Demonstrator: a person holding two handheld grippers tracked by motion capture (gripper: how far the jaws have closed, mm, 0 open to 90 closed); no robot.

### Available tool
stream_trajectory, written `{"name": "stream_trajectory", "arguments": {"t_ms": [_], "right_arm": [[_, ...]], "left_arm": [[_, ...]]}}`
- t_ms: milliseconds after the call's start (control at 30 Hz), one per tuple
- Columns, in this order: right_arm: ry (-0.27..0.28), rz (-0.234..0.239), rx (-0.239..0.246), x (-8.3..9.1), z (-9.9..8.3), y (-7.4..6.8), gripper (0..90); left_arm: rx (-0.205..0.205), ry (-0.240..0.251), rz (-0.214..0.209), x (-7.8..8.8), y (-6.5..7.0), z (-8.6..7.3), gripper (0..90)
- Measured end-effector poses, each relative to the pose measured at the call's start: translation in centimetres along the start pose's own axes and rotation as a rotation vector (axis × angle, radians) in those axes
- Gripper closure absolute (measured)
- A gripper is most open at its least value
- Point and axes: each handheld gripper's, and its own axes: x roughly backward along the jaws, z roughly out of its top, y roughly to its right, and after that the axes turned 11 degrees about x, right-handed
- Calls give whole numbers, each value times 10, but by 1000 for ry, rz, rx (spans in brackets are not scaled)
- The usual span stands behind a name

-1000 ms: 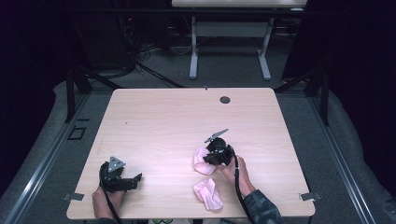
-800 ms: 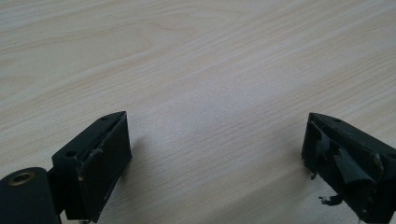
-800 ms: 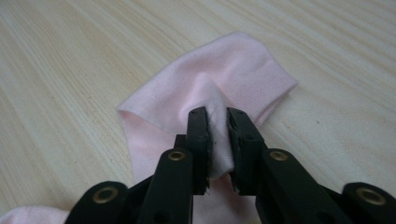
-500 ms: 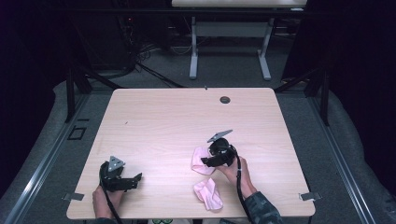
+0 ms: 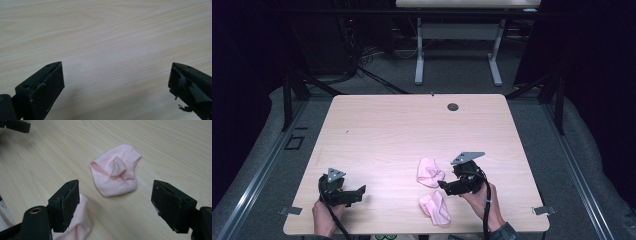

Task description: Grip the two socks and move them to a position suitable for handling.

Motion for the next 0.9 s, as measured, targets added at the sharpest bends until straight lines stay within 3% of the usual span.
{"name": "stream_trajectory", "arguments": {"t_ms": [233,467,567,633,800,900], "right_arm": [[-26,0,24,11,-14,-30,246],[-47,-11,22,6,-31,-49,353],[-56,-17,28,5,-37,-60,417],[-62,-9,30,2,-42,-67,476],[-98,11,36,-6,-51,-76,524],[-100,22,22,-12,-55,-77,572]], "left_arm": [[12,-11,-80,4,39,-1,2],[1,-41,-173,0,73,-2,10],[-7,-46,-230,-2,88,-5,140],[-12,-56,-255,-4,97,-7,164],[-26,-89,-310,-14,118,-8,251],[-59,-108,-325,-19,131,-9,287]]}}
